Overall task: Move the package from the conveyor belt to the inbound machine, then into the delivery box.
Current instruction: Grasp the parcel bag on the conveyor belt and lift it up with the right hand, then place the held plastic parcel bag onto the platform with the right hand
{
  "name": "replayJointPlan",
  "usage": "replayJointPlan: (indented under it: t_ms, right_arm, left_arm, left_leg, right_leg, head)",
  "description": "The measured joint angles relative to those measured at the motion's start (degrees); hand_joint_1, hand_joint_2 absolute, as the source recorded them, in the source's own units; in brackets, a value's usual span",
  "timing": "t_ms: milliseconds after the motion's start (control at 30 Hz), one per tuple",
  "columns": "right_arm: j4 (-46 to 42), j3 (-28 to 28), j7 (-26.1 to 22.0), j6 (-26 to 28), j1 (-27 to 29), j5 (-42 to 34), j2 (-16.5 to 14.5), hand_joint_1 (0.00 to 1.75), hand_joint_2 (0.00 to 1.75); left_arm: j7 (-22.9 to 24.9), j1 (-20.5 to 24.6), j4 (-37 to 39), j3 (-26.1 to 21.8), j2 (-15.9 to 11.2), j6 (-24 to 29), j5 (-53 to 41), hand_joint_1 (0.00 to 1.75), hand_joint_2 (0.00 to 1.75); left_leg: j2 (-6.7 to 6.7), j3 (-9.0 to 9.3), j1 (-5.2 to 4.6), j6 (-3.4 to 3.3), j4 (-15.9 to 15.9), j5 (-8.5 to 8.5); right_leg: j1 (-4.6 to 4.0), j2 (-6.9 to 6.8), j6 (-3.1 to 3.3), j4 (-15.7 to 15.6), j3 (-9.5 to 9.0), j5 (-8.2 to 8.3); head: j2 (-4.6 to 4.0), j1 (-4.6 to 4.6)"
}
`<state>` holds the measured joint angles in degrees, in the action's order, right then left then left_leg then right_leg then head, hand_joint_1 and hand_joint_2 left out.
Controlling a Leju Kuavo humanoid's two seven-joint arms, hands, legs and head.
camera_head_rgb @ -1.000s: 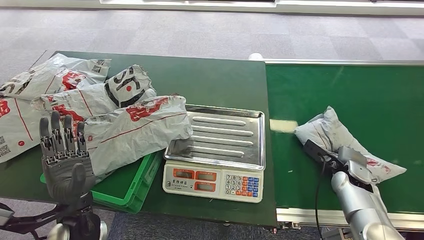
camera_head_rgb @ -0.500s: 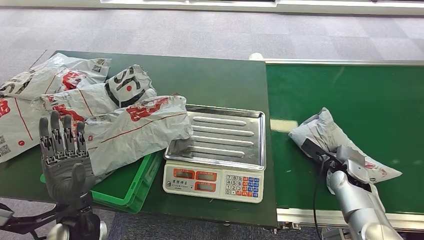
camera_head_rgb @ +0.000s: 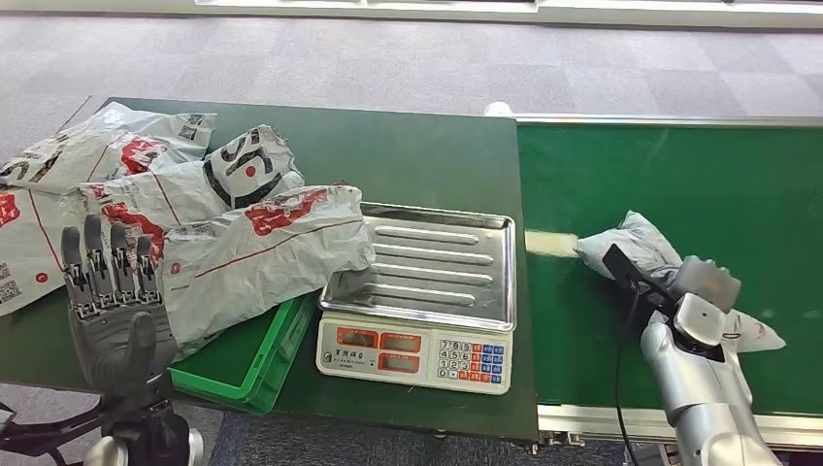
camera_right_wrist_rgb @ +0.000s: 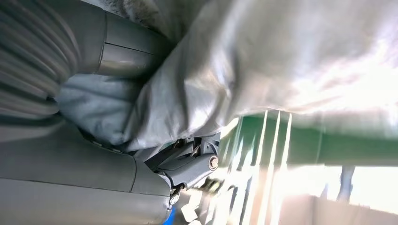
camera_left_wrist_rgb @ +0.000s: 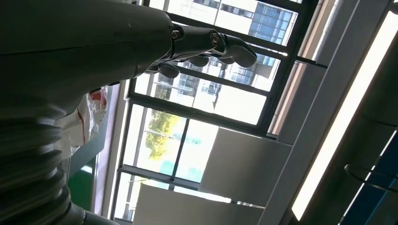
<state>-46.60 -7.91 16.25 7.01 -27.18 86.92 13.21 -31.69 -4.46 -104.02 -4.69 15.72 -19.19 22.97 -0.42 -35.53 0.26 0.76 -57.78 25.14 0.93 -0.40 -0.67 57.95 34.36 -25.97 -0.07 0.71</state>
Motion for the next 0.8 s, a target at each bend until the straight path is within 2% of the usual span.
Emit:
replayJointPlan:
  t_ms: [33, 100, 167, 200, 300, 400, 533, 733, 767, 800]
  right_arm:
    - [-2.58, 0.91, -1.88, 0.89, -0.52, 0.53, -1.85, 1.75, 1.75]
    - [-6.42, 5.54, -11.03, 0.03, -2.79, 0.67, -7.43, 1.75, 1.75]
    - [-7.27, 14.50, -20.98, -0.63, -5.91, -0.61, -12.92, 1.75, 1.75]
    - [-7.21, 19.39, -23.43, -0.33, -7.39, -1.85, -15.02, 1.75, 1.75]
    - [-6.97, 29.97, -22.47, 0.88, -10.80, -5.28, -18.36, 1.75, 1.75]
    - [-6.80, 36.06, -21.70, 1.29, -12.60, -6.79, -19.85, 1.75, 1.75]
    - [-6.70, 41.02, -22.56, 1.04, -13.39, -7.99, -21.35, 1.75, 1.75]
    - [-6.34, 45.38, -24.45, -0.04, -13.89, -10.06, -22.73, 1.75, 1.75]
    - [-6.31, 45.93, -24.63, -0.21, -13.92, -10.33, -22.92, 1.70, 1.75]
    - [-6.25, 46.45, -24.78, -0.36, -13.93, -10.57, -23.11, 1.27, 1.31]
  left_arm:
    - [0.03, 0.09, 0.08, 0.06, -0.03, 0.06, 0.11, 0.00, 1.75]
    - [-0.76, 0.76, 1.12, 0.62, -0.16, 0.17, 0.04, 0.00, 1.75]
    - [-2.27, 2.04, 2.93, 1.77, -0.38, 0.70, -0.13, 0.00, 1.75]
    - [-2.90, 2.70, 3.82, 2.37, -0.49, 1.04, -0.11, 0.00, 1.75]
    - [-3.80, 3.82, 5.64, 3.56, -0.67, 1.58, 0.27, 0.00, 1.75]
    - [-3.97, 4.18, 6.72, 3.90, -0.76, 1.80, 0.51, 0.00, 1.75]
    - [-4.31, 4.59, 7.59, 4.05, -0.84, 2.35, 0.79, 0.00, 1.75]
    - [-4.73, 4.75, 8.34, 4.39, -0.96, 2.55, 0.99, 0.00, 1.75]
    - [-4.79, 4.75, 8.39, 4.40, -0.97, 2.57, 1.00, 0.00, 1.75]
    - [-4.85, 4.75, 8.42, 4.41, -0.97, 2.63, 1.01, 0.00, 1.75]
  left_leg:
    - [0.12, -0.15, 0.01, 0.14, 0.03, 0.06]
    - [1.03, 0.04, 0.07, 0.41, 0.04, 0.23]
    - [2.01, 0.60, 0.16, 0.61, 0.03, 0.30]
    - [2.14, 0.81, 0.22, 0.66, 0.03, 0.23]
    - [1.07, 0.76, 0.48, 0.84, 0.04, -0.09]
    - [0.18, 0.54, 0.55, 0.93, 0.05, -0.21]
    - [0.17, 0.50, 0.50, 0.89, 0.04, -0.12]
    - [0.20, 0.52, 0.44, 0.84, 0.02, -0.09]
    - [0.20, 0.52, 0.44, 0.84, 0.02, -0.09]
    - [0.20, 0.53, 0.45, 0.85, 0.02, -0.09]
  right_leg:
    - [-0.06, 0.15, 0.10, 0.04, 0.05, 0.03]
    - [-0.21, 1.08, 0.39, 0.05, 0.27, 0.17]
    - [-0.24, 2.03, 0.64, 0.06, 0.50, 0.33]
    - [-0.24, 2.16, 0.69, 0.06, 0.56, 0.36]
    - [-0.46, 1.11, 0.82, 0.08, 0.46, 0.19]
    - [-0.65, 0.27, 0.88, 0.10, 0.30, 0.02]
    - [-0.62, 0.30, 0.87, 0.09, 0.30, 0.01]
    - [-0.51, 0.37, 0.84, 0.08, 0.30, 0.02]
    - [-0.50, 0.38, 0.84, 0.08, 0.30, 0.02]
    - [-0.49, 0.38, 0.84, 0.08, 0.30, 0.02]
  head:
    - [0.00, -0.02]
    - [0.00, -0.02]
    - [0.00, 0.07]
    - [0.00, 0.13]
    - [0.00, 0.16]
    - [0.00, 0.14]
    - [0.00, 0.14]
    - [0.00, 0.14]
    - [0.00, 0.13]
    - [0.00, 0.13]
